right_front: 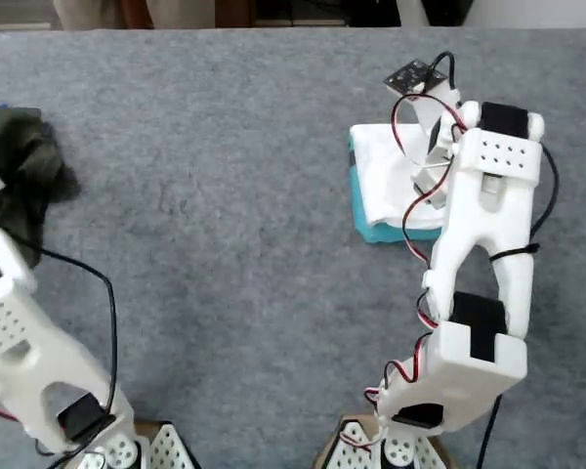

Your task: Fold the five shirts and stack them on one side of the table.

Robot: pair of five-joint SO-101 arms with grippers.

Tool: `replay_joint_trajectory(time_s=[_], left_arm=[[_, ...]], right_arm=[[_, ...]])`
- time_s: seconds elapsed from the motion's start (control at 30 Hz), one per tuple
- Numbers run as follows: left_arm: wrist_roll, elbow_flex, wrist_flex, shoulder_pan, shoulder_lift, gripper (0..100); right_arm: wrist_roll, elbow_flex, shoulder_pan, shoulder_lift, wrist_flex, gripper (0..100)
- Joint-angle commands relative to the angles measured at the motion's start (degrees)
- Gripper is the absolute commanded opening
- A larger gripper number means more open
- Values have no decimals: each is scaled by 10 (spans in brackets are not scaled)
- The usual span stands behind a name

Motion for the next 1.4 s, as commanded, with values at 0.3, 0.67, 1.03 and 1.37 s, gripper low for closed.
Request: replay_joint_trajectory(time_s=[0.3,0.67,1.03,1.37], left_arm=[[-42,-266,264,142,25,18],[-23,-40,265,322,-259,18],[-22,88,263,505,-613,19],[51,224,245,621,-650,31]], right_arm=[[6,-44,-9,-34,41,137],[6,-113,-4,-34,127,137],[6,-123,5,-35,134,137],[11,-117,0,-97,152,137]])
